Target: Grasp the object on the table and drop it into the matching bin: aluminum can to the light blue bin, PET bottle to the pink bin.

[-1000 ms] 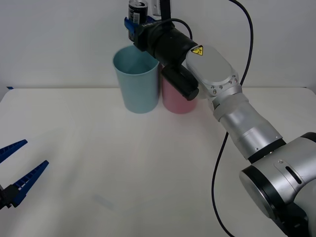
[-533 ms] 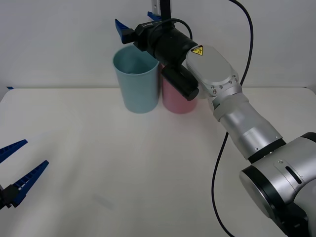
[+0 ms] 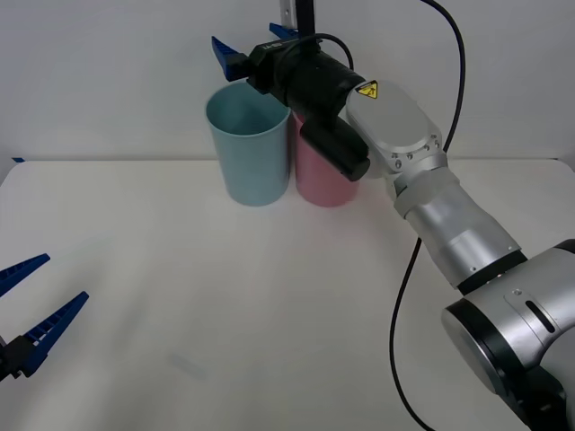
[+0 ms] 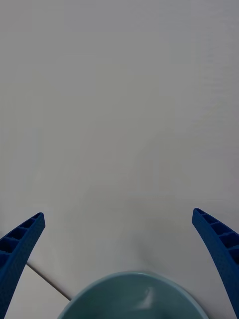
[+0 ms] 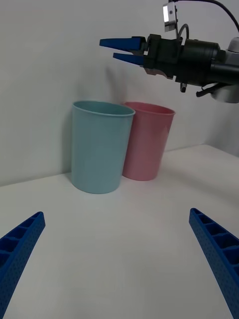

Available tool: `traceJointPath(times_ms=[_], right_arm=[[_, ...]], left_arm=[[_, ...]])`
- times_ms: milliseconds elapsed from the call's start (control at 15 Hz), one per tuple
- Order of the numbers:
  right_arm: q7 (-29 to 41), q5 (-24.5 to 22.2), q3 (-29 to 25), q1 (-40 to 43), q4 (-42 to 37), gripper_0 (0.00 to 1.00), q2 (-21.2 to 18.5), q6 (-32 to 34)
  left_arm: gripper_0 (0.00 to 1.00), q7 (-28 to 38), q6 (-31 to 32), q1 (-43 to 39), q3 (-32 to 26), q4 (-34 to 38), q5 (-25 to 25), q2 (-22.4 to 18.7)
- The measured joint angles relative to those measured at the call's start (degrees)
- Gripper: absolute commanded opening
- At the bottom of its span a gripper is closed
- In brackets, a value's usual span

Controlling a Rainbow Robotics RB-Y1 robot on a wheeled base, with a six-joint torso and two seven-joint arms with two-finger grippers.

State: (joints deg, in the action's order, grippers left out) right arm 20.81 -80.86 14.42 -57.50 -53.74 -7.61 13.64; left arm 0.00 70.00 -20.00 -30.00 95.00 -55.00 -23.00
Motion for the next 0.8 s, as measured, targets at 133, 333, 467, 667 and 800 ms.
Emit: traceJointPath(times_ms=[133, 333, 467, 667, 800], right_arm=[[-0.3, 2.0, 0.0, 0.0, -0.1, 1.00, -2.4, 4.3], [-0.6, 5.8, -0.1, 0.0, -0.1, 1.00, -7.2, 11.8], [-1.1, 9.0, -0.4, 0.6, -0.4, 1.00, -11.1, 17.5], [-1.4, 10.9, -2.5, 4.4, -4.5, 1.00, -16.1, 24.7], [-1.5, 11.0, -5.5, 8.4, -8.1, 1.00, -18.5, 29.6]], left_arm=[[1.00, 0.0, 0.0, 0.0, 0.0, 0.0, 0.0, 0.0], [1.00, 0.0, 0.0, 0.0, 0.0, 0.0, 0.0, 0.0], [1.00, 0.0, 0.0, 0.0, 0.0, 0.0, 0.0, 0.0], [1.00, 0.0, 0.0, 0.0, 0.0, 0.0, 0.0, 0.0], [1.00, 0.0, 0.0, 0.0, 0.0, 0.0, 0.0, 0.0]])
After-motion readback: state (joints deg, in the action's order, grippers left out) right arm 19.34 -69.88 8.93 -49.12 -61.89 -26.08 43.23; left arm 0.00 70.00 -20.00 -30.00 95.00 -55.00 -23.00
